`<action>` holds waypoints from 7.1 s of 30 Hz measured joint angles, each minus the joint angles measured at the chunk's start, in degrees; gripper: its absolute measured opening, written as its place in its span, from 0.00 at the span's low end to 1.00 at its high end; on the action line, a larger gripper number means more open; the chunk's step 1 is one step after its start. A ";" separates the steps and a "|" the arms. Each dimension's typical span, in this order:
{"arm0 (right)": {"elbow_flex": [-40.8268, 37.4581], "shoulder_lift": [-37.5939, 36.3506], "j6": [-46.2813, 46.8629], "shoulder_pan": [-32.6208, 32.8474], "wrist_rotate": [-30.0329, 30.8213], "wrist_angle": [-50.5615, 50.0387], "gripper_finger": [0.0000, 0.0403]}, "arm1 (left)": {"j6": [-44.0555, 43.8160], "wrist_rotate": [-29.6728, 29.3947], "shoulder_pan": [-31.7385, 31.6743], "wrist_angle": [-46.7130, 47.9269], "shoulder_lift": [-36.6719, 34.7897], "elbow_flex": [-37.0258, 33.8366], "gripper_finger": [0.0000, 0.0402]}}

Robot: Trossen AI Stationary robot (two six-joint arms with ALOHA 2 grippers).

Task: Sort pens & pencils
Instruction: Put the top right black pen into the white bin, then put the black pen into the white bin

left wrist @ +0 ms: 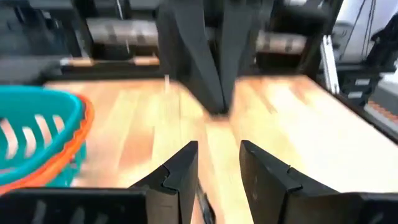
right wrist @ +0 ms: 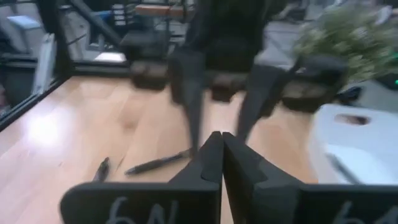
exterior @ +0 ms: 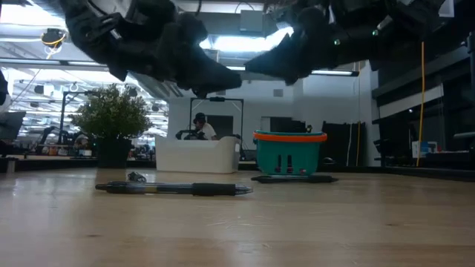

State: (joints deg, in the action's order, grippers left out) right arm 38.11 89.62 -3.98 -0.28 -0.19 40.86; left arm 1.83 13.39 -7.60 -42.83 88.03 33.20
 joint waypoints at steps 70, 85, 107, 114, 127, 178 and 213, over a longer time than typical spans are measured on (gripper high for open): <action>0.00 -41.64 -5.28 -0.97 18.58 -47.93 0.05 | -0.54 -3.83 2.06 61.35 35.23 49.56 0.28; 0.00 -41.64 -5.10 -0.97 18.58 -49.70 0.05 | -1.25 -5.03 1.93 63.42 36.09 49.74 0.14; 0.00 -41.61 -1.15 -0.98 18.06 -54.09 0.05 | 4.94 -5.45 1.99 69.60 35.19 49.59 0.04; 0.00 -41.66 -0.88 -0.97 18.08 -55.22 0.05 | 7.77 -6.59 1.97 74.71 32.99 49.37 0.04; 0.00 -41.83 -0.54 -0.21 18.44 -56.24 0.05 | 6.10 -13.74 1.74 77.76 26.29 42.13 0.03; 0.00 -41.43 0.24 -0.25 18.15 -54.52 0.05 | 10.79 -12.53 -4.34 53.19 14.02 25.80 0.23; 0.00 -41.24 -0.81 -0.25 18.08 -55.60 0.05 | 18.02 -11.23 -10.25 68.91 27.99 39.31 0.23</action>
State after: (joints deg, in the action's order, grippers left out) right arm 38.11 48.38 -4.80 -0.54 17.89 -14.74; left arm 19.85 2.17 -17.85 26.08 116.01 72.51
